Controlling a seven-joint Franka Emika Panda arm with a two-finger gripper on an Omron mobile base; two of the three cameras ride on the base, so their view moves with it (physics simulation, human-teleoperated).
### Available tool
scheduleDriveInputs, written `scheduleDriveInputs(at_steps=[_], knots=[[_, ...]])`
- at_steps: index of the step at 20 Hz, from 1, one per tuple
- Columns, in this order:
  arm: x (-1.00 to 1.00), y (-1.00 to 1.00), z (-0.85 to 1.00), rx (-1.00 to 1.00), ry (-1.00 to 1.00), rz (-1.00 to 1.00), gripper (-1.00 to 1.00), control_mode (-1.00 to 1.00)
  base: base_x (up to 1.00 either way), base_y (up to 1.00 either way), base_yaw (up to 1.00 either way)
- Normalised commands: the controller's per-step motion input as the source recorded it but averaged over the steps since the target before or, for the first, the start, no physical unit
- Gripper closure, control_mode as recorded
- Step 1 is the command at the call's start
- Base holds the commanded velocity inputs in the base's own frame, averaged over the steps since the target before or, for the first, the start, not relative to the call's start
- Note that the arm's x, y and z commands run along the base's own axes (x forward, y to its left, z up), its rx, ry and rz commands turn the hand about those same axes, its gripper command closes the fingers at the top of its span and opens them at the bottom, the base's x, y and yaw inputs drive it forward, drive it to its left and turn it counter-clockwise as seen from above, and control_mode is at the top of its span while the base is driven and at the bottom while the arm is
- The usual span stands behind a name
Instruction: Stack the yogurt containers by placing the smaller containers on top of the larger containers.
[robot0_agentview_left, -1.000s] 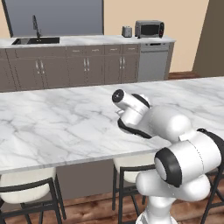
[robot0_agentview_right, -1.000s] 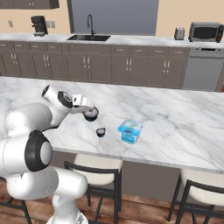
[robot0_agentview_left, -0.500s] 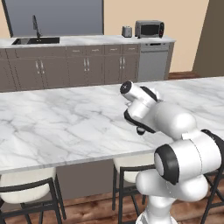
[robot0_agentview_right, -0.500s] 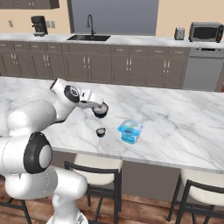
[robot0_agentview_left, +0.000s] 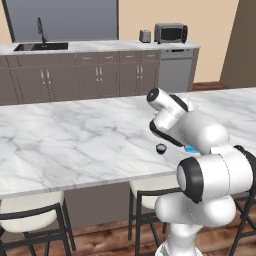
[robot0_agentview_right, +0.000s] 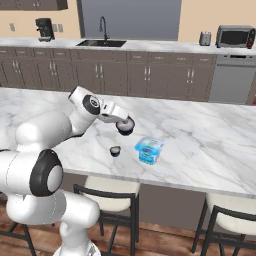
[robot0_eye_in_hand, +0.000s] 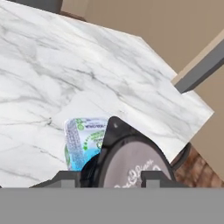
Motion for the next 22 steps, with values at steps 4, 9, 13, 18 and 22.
scheduleDriveInputs(at_steps=[4,9,13,18,22], knots=[[-0.1,-0.39,-0.01,0.0,-0.04,-0.08,1.0,-1.0,0.0,0.0,0.0],[-0.08,-0.29,0.0,0.0,-0.03,-0.05,1.0,-1.0,0.0,0.0,0.0],[-0.03,-0.14,0.0,-0.01,-0.02,-0.02,1.0,-1.0,0.0,0.0,0.0],[0.0,0.06,0.0,-0.08,0.0,0.0,1.0,-1.0,0.0,0.0,0.0],[0.0,0.0,-0.08,-0.07,0.0,0.0,1.0,-1.0,0.0,0.0,0.0]])
